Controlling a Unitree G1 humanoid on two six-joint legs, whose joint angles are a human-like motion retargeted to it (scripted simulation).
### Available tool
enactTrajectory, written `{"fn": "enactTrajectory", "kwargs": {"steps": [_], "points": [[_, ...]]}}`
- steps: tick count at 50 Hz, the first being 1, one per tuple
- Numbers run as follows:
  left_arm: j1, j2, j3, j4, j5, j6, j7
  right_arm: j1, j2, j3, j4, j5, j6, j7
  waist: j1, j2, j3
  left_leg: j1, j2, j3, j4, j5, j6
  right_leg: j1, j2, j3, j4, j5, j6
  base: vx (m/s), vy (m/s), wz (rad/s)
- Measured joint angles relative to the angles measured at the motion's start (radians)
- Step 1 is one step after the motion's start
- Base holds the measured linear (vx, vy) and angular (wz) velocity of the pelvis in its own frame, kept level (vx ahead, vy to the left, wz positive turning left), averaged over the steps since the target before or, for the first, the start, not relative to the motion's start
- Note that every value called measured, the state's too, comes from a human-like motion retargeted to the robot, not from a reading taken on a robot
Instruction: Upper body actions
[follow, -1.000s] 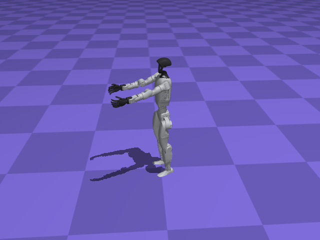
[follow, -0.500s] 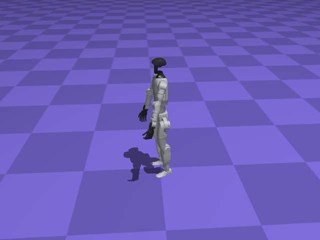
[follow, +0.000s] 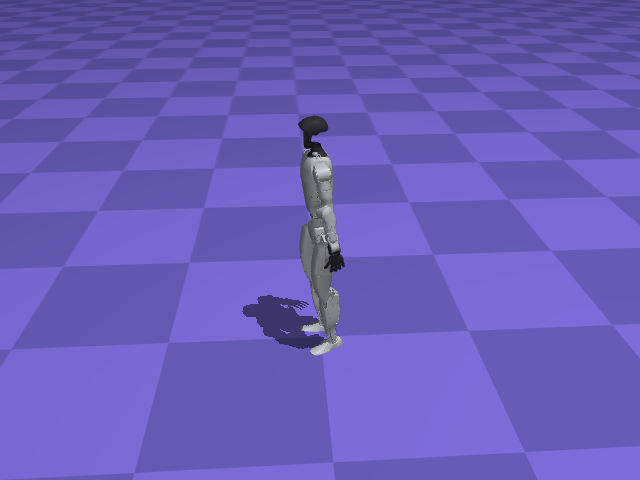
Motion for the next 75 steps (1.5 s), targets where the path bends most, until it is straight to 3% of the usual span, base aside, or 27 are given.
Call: {"fn": "enactTrajectory", "kwargs": {"steps": [5, 10, 17, 30, 75], "points": [[0.018, -0.027, -0.001, 0.011, 0.008, 0.014, 0.0, 0.0, 0.007, 0.01, -0.01, -0.006, 0.01, -0.012, -0.014, 0.0, 0.005, 0.003, -0.005, -0.014, 0.0, 0.002, 0.003, 0.001, 0.004, -0.015, -0.001, 0.004, -0.008, 0.0, 0.0, 0.1], [0.018, -0.046, 0.006, -0.017, 0.076, 0.042, -0.103, -0.029, -0.001, 0.035, 0.009, -0.053, -0.003, -0.022, 0.015, -0.021, 0.007, -0.016, 0.033, 0.013, 0.03, 0.007, -0.044, -0.004, -0.029, 0.021, 0.005, 0.012, 0.006, -0.01, 0.01, -0.27], [-0.001, 0.004, -0.057, -0.06, 0.213, 0.067, -0.1, -0.057, -0.011, 0.048, 0.038, -0.083, 0.015, -0.022, 0.015, -0.004, 0.001, -0.007, 0.018, -0.003, 0.014, 0.005, -0.016, -0.004, -0.022, 0.0, 0.009, 0.009, 0.015, -0.01, 0.0, 0.07], [-0.026, 0.001, -0.015, -0.07, 0.097, 0.073, -0.09, -0.07, -0.005, 0.043, 0.028, -0.076, 0.002, -0.026, 0.008, -0.003, -0.004, -0.012, 0.019, -0.003, 0.015, 0.006, -0.014, -0.01, -0.023, 0.002, 0.01, 0.014, 0.016, 0.0, 0.0, 0.0], [-0.016, -0.025, -0.023, -0.067, 0.127, 0.069, -0.099, -0.063, 0.002, 0.047, 0.008, -0.103, -0.004, -0.024, 0.007, -0.005, -0.007, -0.011, 0.014, -0.004, 0.015, 0.006, -0.011, -0.008, -0.02, 0.0, 0.009, 0.014, 0.011, 0.0, 0.0, 0.0]]}}
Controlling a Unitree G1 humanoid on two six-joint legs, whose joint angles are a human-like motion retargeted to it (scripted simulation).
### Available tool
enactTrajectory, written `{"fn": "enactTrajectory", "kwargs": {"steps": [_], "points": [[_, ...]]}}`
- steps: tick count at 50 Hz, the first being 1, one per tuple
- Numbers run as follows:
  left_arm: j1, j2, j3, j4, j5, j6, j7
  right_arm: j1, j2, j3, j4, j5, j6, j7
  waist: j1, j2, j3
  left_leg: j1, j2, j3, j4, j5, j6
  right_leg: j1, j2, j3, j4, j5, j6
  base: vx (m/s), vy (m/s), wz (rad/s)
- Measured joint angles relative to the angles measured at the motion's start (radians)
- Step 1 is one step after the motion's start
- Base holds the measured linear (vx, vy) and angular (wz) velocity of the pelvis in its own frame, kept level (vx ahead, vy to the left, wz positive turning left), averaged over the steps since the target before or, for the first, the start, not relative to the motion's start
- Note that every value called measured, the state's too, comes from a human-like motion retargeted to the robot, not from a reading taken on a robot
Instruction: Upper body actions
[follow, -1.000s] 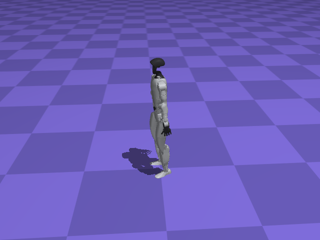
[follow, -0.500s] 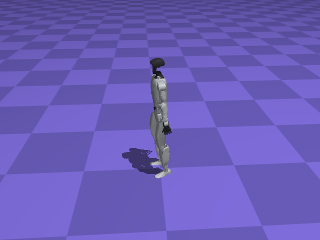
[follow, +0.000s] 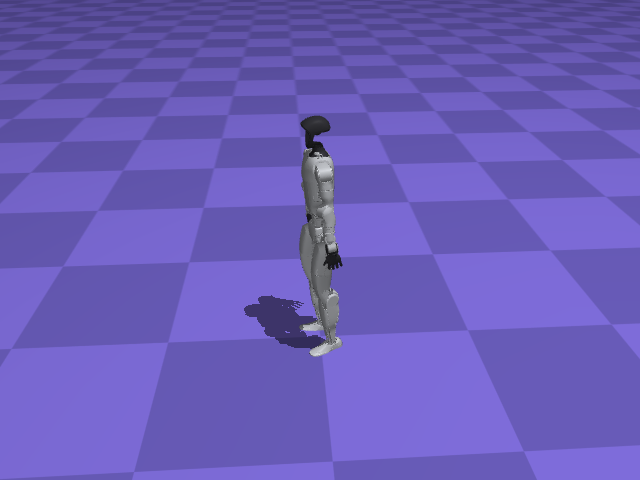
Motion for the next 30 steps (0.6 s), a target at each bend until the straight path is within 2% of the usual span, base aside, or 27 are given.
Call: {"fn": "enactTrajectory", "kwargs": {"steps": [23, 27, 30], "points": [[0.002, -0.001, 0.003, 0.0, 0.003, -0.001, -0.002, 0.001, 0.0, 0.005, -0.004, -0.006, -0.002, -0.002, -0.002, -0.001, 0.001, 0.003, 0.001, 0.003, -0.001, 0.0, -0.001, 0.002, 0.002, 0.002, -0.001, 0.0, -0.001, 0.0, 0.0, 0.0], [0.0, -0.001, 0.017, 0.001, 0.006, 0.001, -0.001, 0.016, 0.013, 0.0, -0.045, 0.008, -0.046, -0.076, -0.009, -0.002, 0.002, 0.003, 0.002, -0.001, -0.001, 0.0, -0.002, 0.001, -0.005, 0.0, 0.002, 0.0, 0.004, 0.0, 0.0, 0.0], [-0.006, -0.002, 0.035, 0.004, 0.004, 0.003, -0.001, 0.037, 0.035, -0.013, -0.17, 0.081, -0.137, -0.183, -0.012, -0.006, 0.003, 0.003, 0.002, 0.001, -0.001, 0.0, -0.003, 0.001, -0.006, 0.001, 0.001, 0.0, 0.004, 0.0, 0.0, 0.0]]}}
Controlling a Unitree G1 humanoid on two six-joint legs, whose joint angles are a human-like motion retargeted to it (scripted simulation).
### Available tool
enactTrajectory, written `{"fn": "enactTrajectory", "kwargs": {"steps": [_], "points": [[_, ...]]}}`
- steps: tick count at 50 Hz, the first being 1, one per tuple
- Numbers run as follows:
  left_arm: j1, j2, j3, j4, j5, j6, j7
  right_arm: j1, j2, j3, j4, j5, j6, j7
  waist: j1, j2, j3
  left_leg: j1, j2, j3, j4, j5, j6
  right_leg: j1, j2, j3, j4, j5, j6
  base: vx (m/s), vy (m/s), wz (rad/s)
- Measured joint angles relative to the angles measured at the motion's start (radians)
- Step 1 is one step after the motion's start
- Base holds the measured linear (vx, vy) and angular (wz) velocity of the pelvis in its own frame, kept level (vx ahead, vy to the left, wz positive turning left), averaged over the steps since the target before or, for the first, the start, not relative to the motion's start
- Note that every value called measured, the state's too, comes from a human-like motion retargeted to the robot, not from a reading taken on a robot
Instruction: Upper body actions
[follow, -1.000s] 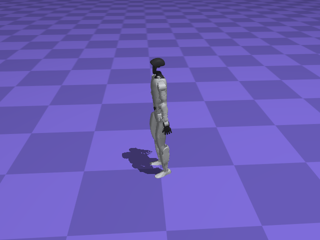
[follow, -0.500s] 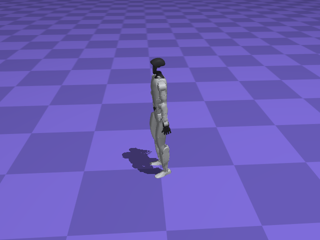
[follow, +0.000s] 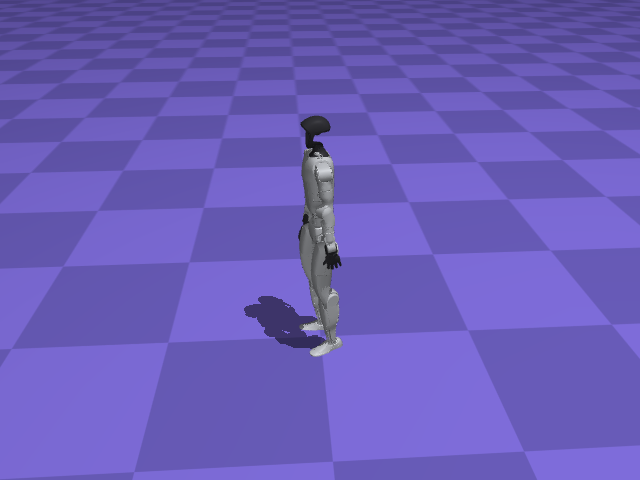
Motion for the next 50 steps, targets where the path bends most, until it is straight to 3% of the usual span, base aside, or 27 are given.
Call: {"fn": "enactTrajectory", "kwargs": {"steps": [4, 7, 15, 21, 28, 31, 36, 43, 46, 50], "points": [[0.006, -0.003, 0.01, -0.004, -0.009, -0.003, -0.001, -0.008, 0.041, -0.009, -0.312, 0.135, -0.174, -0.127, -0.011, 0.001, -0.005, -0.001, 0.001, 0.002, 0.0, -0.001, 0.0, -0.004, 0.002, 0.003, 0.001, 0.001, 0.0, 0.0, 0.0, 0.0], [0.009, -0.001, 0.009, 0.001, -0.006, 0.001, 0.003, -0.05, 0.051, 0.02, -0.608, 0.204, -0.248, -0.203, -0.018, 0.006, -0.014, -0.003, 0.004, 0.008, -0.002, -0.002, 0.001, -0.011, 0.005, 0.009, 0.002, 0.002, -0.001, -0.04, 0.0, -0.09], [0.004, 0.002, 0.019, 0.008, 0.004, 0.011, 0.015, -0.259, 0.013, 0.048, -1.264, 0.373, -0.356, -0.258, -0.027, 0.0, -0.051, -0.009, 0.005, 0.006, -0.003, -0.003, 0.003, -0.016, 0.006, 0.004, 0.003, 0.0, 0.002, 0.01, 0.0, 0.04], [0.007, -0.01, 0.024, -0.004, -0.013, 0.0, 0.012, -0.472, -0.054, -0.044, -1.46, 0.358, -0.389, -0.405, -0.02, -0.013, -0.078, -0.008, -0.003, -0.012, -0.004, -0.002, 0.004, -0.006, 0.001, -0.013, 0.002, -0.006, 0.005, 0.03, -0.01, 0.13], [0.008, -0.006, 0.022, 0.012, -0.005, 0.003, 0.019, -0.775, -0.031, -0.099, -1.323, 0.523, -0.179, -0.06, -0.026, -0.013, -0.087, -0.009, -0.005, -0.01, -0.001, -0.003, 0.002, -0.008, -0.003, -0.009, 0.003, -0.006, 0.004, 0.0, 0.0, 0.0], [0.009, -0.005, 0.025, 0.019, 0.0, 0.007, 0.022, -0.818, -0.046, -0.103, -1.286, 0.508, -0.141, -0.043, -0.024, -0.015, -0.089, -0.012, -0.004, -0.011, 0.0, -0.003, 0.001, -0.01, -0.004, -0.009, 0.003, -0.007, 0.004, 0.0, 0.0, 0.0], [0.012, -0.008, 0.033, 0.02, -0.004, 0.004, 0.028, -0.762, -0.086, -0.112, -1.397, 0.457, -0.17, -0.11, -0.038, -0.015, -0.088, -0.013, -0.009, -0.034, -0.002, -0.005, 0.0, -0.007, -0.007, -0.035, 0.001, -0.012, 0.006, 0.02, -0.01, 0.29], [0.013, -0.01, 0.05, 0.026, -0.009, 0.004, 0.034, -0.521, -0.123, -0.101, -1.63, 0.341, -0.302, -0.197, -0.119, 0.003, -0.078, -0.005, -0.016, -0.097, -0.008, -0.013, -0.001, -0.001, -0.011, -0.097, 0.0, -0.021, 0.011, 0.0, 0.01, 0.42], [0.012, -0.011, 0.056, 0.023, -0.007, 0.006, 0.03, -0.386, -0.11, -0.103, -1.693, 0.287, -0.348, -0.079, -0.103, 0.004, -0.07, -0.01, -0.01, -0.076, -0.004, -0.011, -0.003, -0.004, -0.008, -0.072, 0.0, -0.018, 0.009, 0.0, 0.0, -0.41], [0.012, -0.008, 0.047, 0.019, -0.011, 0.01, 0.026, -0.211, -0.084, -0.133, -1.716, 0.198, -0.323, 0.217, -0.064, 0.001, -0.065, -0.019, -0.002, -0.035, 0.001, -0.007, -0.003, -0.011, -0.001, -0.029, -0.001, -0.012, 0.006, 0.01, -0.01, -0.56]]}}
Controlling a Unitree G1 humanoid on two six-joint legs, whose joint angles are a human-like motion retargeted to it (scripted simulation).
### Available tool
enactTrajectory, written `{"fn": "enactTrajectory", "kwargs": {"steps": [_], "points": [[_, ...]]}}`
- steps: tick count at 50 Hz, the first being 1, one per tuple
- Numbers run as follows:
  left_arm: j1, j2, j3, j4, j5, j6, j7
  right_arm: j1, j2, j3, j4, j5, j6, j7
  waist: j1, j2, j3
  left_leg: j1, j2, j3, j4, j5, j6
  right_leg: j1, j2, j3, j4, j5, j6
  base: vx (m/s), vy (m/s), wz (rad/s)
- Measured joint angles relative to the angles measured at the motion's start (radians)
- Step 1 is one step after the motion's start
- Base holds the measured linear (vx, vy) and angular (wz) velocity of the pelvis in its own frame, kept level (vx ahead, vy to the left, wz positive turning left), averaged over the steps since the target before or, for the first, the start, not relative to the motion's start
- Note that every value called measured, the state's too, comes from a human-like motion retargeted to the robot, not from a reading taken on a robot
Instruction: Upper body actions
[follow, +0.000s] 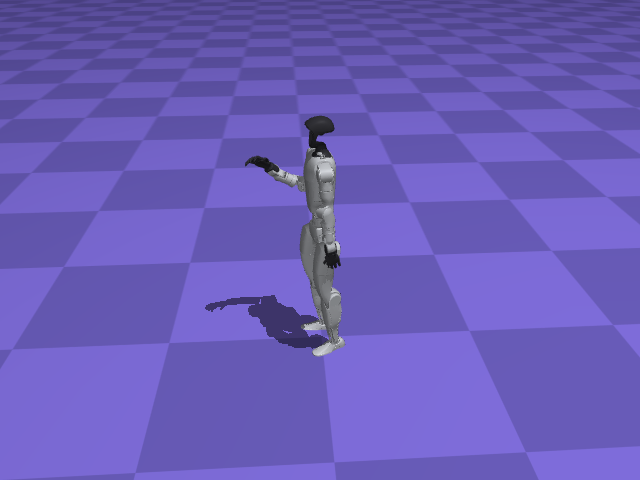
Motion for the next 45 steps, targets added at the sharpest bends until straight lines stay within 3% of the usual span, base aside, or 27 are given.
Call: {"fn": "enactTrajectory", "kwargs": {"steps": [3, 5, 10, 14, 21, 24, 27, 34, 37, 45], "points": [[0.003, 0.001, -0.01, -0.002, -0.006, -0.001, 0.0, 0.09, -0.017, -0.014, 0.064, -0.152, 0.059, 0.235, -0.004, 0.002, 0.001, 0.0, 0.003, 0.008, 0.0, -0.001, 0.0, -0.003, 0.002, 0.007, 0.0, 0.002, -0.001, 0.0, 0.0, -0.21], [0.003, 0.002, -0.013, -0.004, -0.005, -0.001, -0.002, 0.128, -0.041, -0.008, 0.12, -0.272, 0.075, 0.312, -0.009, 0.005, 0.006, 0.003, 0.004, 0.013, -0.001, -0.002, 0.0, -0.004, 0.004, 0.014, 0.0, 0.005, -0.001, -0.02, 0.01, -0.24], [-0.005, -0.002, -0.013, -0.017, 0.005, -0.003, -0.004, 0.157, -0.051, 0.015, 0.193, -0.431, 0.088, 0.318, -0.015, 0.013, 0.017, 0.009, 0.008, 0.027, -0.004, -0.003, 0.001, -0.008, 0.007, 0.026, 0.001, 0.009, -0.003, -0.02, 0.01, -0.14], [-0.01, -0.005, -0.02, -0.03, -0.001, -0.008, -0.007, 0.132, -0.013, 0.024, 0.176, -0.315, 0.072, 0.232, -0.012, 0.015, 0.015, 0.007, 0.007, 0.026, -0.003, -0.002, 0.001, -0.008, 0.007, 0.023, 0.001, 0.009, -0.003, 0.0, 0.0, 0.0], [-0.014, -0.003, -0.03, -0.036, -0.007, -0.009, -0.006, -0.011, 0.05, 0.082, 0.108, 0.02, -0.02, -0.162, -0.001, 0.011, 0.001, 0.003, 0.003, 0.016, -0.001, 0.0, 0.002, -0.004, 0.003, 0.012, 0.0, 0.007, -0.002, 0.0, 0.0, 0.0], [-0.008, -0.005, -0.029, -0.034, -0.009, -0.009, -0.002, -0.088, 0.066, 0.119, 0.083, 0.093, -0.03, -0.258, 0.006, 0.006, -0.009, 0.002, 0.001, 0.01, -0.002, 0.001, 0.002, -0.002, 0.001, 0.007, 0.0, 0.005, -0.001, 0.0, 0.0, 0.0], [-0.005, -0.003, -0.023, -0.027, -0.011, -0.007, -0.001, -0.162, 0.052, 0.154, 0.07, 0.031, -0.004, -0.26, 0.012, -0.002, -0.02, -0.002, -0.002, 0.002, -0.001, 0.002, 0.001, -0.002, -0.002, 0.002, -0.001, 0.002, 0.0, 0.01, 0.0, 0.06], [0.0, -0.002, -0.007, -0.006, -0.013, -0.002, 0.007, -0.284, -0.027, 0.23, 0.122, -0.385, 0.127, -0.102, 0.023, -0.026, -0.028, -0.004, -0.005, -0.009, -0.004, 0.006, 0.002, 0.0, -0.003, -0.011, 0.001, -0.002, 0.002, 0.0, -0.01, 0.06], [0.004, -0.013, 0.009, -0.003, -0.019, -0.004, 0.013, -0.286, -0.035, 0.238, 0.115, -0.444, 0.136, -0.164, 0.009, -0.025, -0.024, 0.002, -0.01, -0.026, -0.009, 0.006, 0.005, 0.007, -0.003, -0.031, 0.0, -0.005, 0.005, 0.01, -0.02, 0.39], [0.013, -0.016, 0.027, 0.008, -0.037, -0.01, 0.032, -0.21, -0.035, 0.164, 0.046, -0.339, 0.104, -0.452, -0.094, -0.01, -0.028, -0.002, -0.025, -0.114, -0.008, -0.001, 0.005, 0.015, -0.016, -0.121, -0.003, -0.015, 0.012, 0.01, 0.0, 0.51]]}}
